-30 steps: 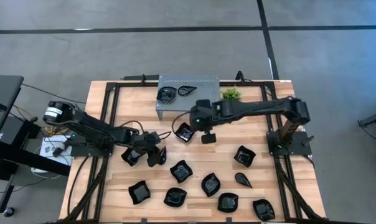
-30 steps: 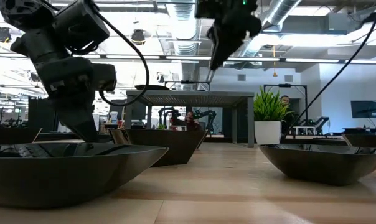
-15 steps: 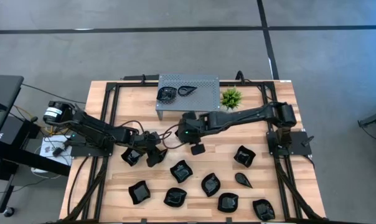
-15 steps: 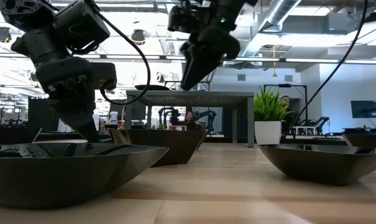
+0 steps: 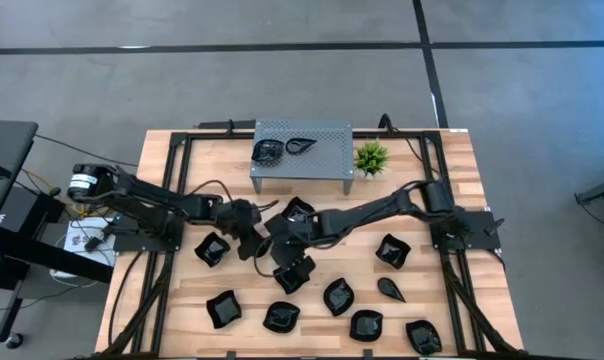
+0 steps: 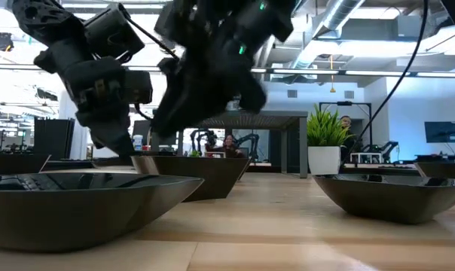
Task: Pick & Place Mini shaped plates
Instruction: Stack the drop-shaped plate on top of the drop-shaped plate on the shelf
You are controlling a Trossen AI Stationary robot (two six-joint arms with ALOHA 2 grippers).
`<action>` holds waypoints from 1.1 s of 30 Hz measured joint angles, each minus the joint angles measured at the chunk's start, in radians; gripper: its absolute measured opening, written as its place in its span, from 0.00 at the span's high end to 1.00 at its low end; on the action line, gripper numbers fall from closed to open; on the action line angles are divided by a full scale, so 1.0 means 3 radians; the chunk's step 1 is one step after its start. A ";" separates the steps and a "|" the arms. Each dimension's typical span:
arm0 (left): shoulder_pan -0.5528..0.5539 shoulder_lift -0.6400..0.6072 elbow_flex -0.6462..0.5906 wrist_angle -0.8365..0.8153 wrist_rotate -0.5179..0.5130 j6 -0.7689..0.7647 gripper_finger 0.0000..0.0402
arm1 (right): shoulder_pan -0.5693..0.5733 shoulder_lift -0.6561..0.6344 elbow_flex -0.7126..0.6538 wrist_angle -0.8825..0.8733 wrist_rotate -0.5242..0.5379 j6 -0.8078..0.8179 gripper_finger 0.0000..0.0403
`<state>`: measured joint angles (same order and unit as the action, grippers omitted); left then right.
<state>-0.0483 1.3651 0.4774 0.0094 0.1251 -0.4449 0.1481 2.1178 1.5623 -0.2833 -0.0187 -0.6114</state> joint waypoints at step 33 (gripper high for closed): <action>0.0135 -0.0006 -0.0006 0.0313 -0.0074 0.0416 0.98 | -0.0169 0.0082 0.0009 0.0137 -0.0113 -0.0032 0.79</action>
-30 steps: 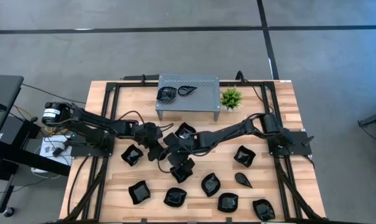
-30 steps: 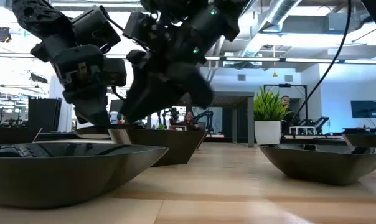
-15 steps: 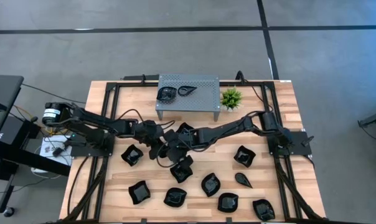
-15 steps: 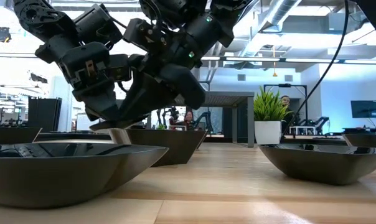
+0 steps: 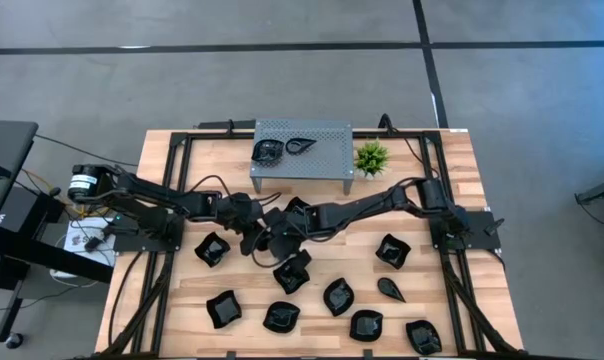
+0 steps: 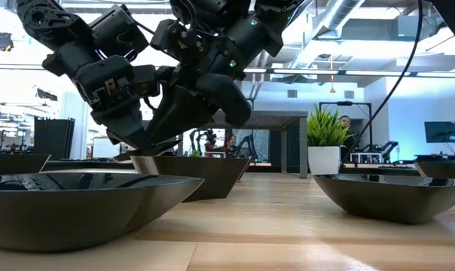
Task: Pick & Place Mini shaped plates
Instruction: Stack the drop-shaped plate on top of the drop-shaped plate on the shelf
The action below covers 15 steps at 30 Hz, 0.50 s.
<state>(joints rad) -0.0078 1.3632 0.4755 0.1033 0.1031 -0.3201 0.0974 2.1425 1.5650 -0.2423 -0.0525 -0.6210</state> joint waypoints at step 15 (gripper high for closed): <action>-0.0024 -0.0006 0.0051 0.0268 0.0022 0.0106 0.99 | -0.0030 0.0010 -0.0003 -0.0137 -0.0008 0.0042 0.79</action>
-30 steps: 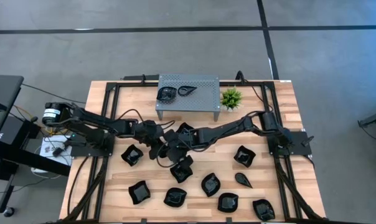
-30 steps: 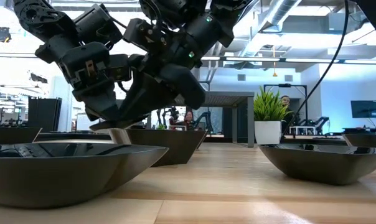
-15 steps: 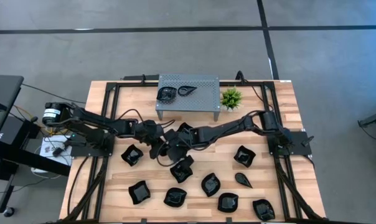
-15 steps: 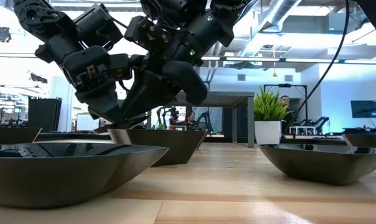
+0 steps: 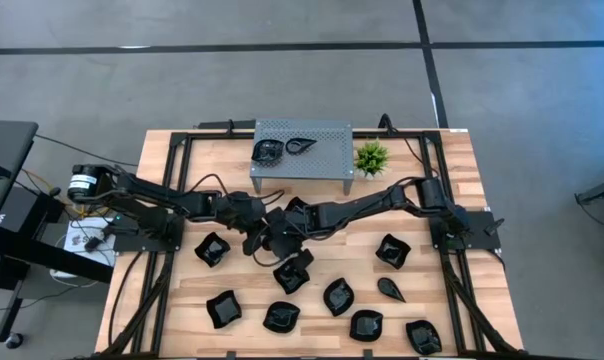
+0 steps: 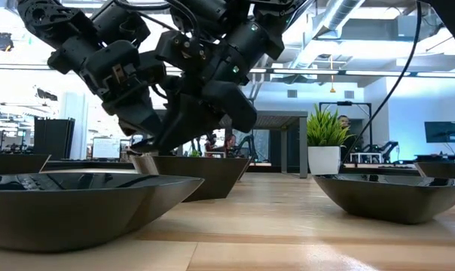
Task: Pick & Place Mini shaped plates
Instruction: Stack the drop-shaped plate on top of the drop-shaped plate on the shelf
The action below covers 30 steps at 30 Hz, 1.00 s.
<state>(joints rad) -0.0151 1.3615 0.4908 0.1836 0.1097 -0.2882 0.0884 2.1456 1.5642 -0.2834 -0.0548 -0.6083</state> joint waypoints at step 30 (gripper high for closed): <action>0.0000 0.0001 -0.0004 0.0027 0.0020 -0.0023 0.82 | -0.0001 0.0000 -0.0001 -0.0115 0.0009 -0.0047 0.99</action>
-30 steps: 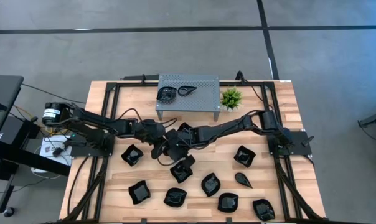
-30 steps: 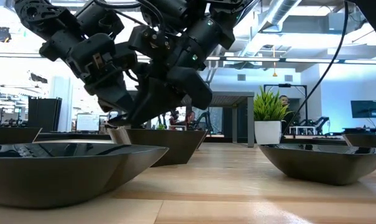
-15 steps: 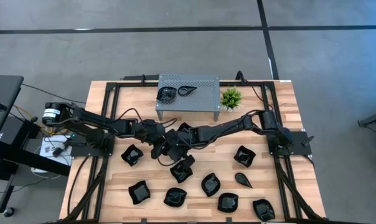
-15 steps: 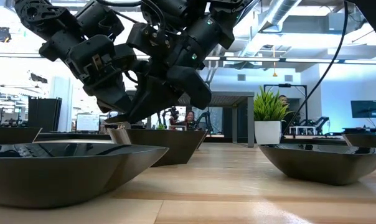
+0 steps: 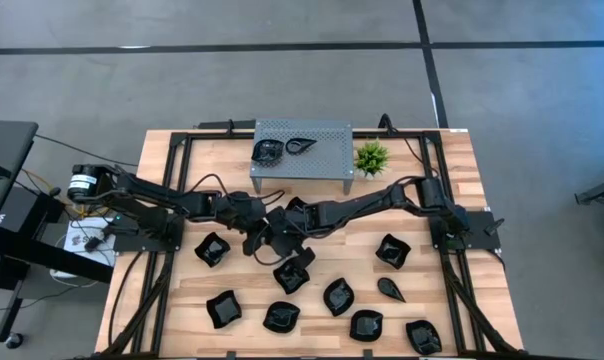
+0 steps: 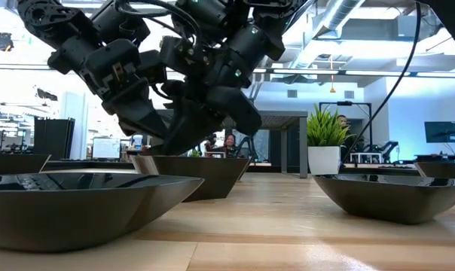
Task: Pick & Place Mini shaped plates
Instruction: Stack the drop-shaped plate on top of the drop-shaped plate on the shelf
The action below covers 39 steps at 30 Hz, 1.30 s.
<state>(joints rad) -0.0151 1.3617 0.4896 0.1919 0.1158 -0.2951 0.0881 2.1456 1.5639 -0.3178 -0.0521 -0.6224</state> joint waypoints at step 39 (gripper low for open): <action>0.0025 -0.1381 -0.0103 -0.0364 -0.0085 0.0446 0.78 | -0.1518 -0.1001 0.0192 -0.0663 0.0502 -0.0368 0.98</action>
<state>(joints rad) -0.0074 0.9474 0.4587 0.0826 0.0904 -0.1612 -0.3672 1.8454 1.6213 -0.5167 0.0984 -0.7329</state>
